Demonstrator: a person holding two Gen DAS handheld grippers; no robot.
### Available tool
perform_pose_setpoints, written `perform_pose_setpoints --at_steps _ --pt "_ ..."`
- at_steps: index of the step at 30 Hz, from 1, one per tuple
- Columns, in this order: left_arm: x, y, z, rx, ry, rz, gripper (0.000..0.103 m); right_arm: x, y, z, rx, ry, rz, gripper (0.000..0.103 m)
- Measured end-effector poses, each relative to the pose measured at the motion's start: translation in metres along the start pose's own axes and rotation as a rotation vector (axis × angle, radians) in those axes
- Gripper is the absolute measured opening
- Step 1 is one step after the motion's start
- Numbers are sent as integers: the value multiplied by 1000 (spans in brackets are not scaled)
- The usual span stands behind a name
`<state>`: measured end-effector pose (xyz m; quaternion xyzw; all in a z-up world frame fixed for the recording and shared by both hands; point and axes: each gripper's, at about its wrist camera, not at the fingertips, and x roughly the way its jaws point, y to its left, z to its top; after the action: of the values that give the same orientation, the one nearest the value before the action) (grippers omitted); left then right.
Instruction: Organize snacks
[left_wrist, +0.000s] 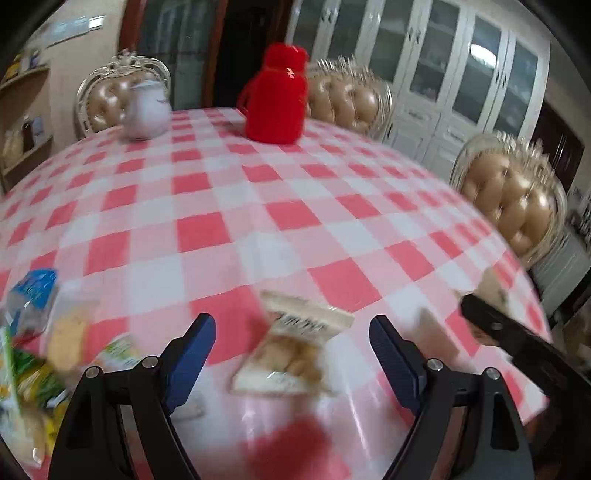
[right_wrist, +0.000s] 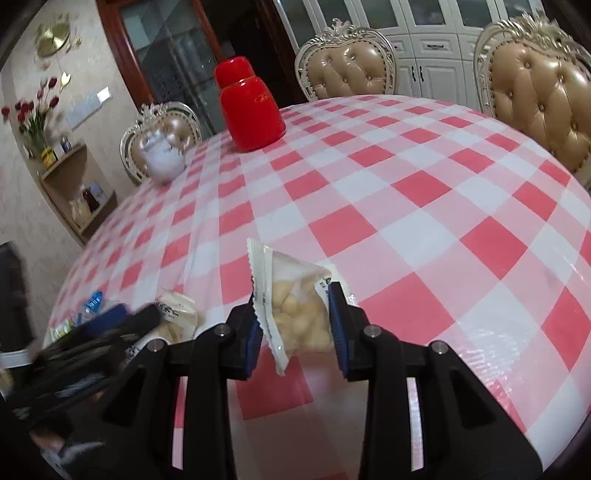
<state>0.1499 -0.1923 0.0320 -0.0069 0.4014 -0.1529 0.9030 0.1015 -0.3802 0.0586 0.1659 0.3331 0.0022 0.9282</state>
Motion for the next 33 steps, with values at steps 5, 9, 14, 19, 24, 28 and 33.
perform_pose_setpoints --at_steps 5,9,14,19,24,28,33 --pt "33 -18 -4 102 74 102 84 0 4 1 1 0 21 36" --pt "30 -13 -11 126 85 85 43 -3 8 -1 -19 -7 23 36" --pt "16 -4 -17 119 56 66 40 -1 5 -4 -15 -14 18 36" --pt "-10 18 -23 42 24 50 40 7 8 -9 -24 16 41 36" --pt "-45 43 -38 -43 -25 69 40 4 16 -13 -46 19 88 36" --pt "-80 62 -51 -97 -83 81 40 3 35 -22 -82 53 142 36" --pt "-106 81 -75 -142 -109 103 40 2 75 -45 -155 95 203 36"
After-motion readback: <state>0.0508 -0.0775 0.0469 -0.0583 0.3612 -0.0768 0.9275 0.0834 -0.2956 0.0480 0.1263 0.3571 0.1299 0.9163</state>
